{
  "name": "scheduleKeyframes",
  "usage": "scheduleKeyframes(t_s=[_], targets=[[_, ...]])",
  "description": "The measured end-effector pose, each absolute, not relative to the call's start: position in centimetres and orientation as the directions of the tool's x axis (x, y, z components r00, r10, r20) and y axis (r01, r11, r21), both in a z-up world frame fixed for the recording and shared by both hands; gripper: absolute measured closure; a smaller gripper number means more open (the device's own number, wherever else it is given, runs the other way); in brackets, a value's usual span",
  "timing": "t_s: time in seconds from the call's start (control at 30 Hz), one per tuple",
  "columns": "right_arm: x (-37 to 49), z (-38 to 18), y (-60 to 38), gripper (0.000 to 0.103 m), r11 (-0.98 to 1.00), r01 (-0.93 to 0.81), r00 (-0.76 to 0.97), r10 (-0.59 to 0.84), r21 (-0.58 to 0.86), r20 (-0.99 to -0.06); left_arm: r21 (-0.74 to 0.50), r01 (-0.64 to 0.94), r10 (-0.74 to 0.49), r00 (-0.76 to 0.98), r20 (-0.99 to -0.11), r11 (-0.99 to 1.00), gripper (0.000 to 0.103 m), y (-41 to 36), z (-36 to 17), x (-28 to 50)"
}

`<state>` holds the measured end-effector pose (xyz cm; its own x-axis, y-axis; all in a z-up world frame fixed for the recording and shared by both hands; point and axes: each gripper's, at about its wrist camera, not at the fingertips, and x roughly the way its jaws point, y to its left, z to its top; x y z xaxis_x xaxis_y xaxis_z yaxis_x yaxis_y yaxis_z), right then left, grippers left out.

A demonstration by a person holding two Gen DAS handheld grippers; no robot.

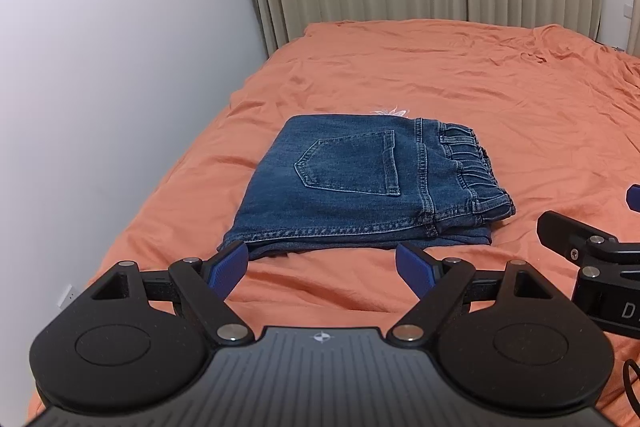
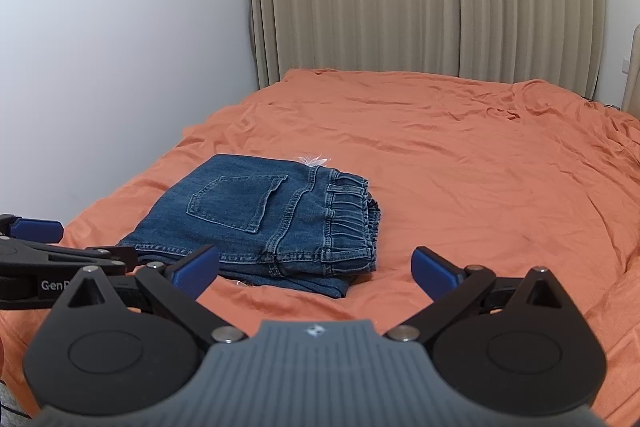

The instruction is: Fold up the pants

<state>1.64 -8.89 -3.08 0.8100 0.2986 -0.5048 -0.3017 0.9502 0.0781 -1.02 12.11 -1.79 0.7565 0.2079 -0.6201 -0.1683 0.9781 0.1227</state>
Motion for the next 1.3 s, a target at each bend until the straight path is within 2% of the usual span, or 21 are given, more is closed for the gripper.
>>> scheduleKeyframes(t_s=[0.77,0.97,1.03,1.1,1.3], targets=[[2.1,-4.0,-9.9,0.005,0.955,-0.267,0.799,0.294,0.128,-0.525,0.155,-0.125,0.196,0.745,-0.638,0.98,0.006,10.5,-2.0,-0.2],[2.1,-4.0,-10.0,0.005,0.956,-0.274,0.797,0.289,0.109,-0.53,0.113,-0.12,0.164,0.754,-0.636,0.986,0.008,10.5,-1.9,-0.5],[2.2,-4.0,-10.2,0.005,0.957,-0.265,0.8,0.288,0.12,-0.527,0.087,-0.116,0.145,0.753,-0.642,0.989,0.013,10.6,-1.9,-0.5],[2.3,-4.1,-10.4,0.005,0.957,-0.258,0.799,0.288,0.131,-0.529,0.061,-0.126,0.135,0.748,-0.649,0.99,0.013,10.8,-1.9,-0.5],[2.3,-4.5,-10.4,0.005,0.957,-0.259,0.789,0.287,0.129,-0.543,0.076,-0.119,0.14,0.757,-0.639,0.99,0.014,10.5,-1.8,-0.5]])
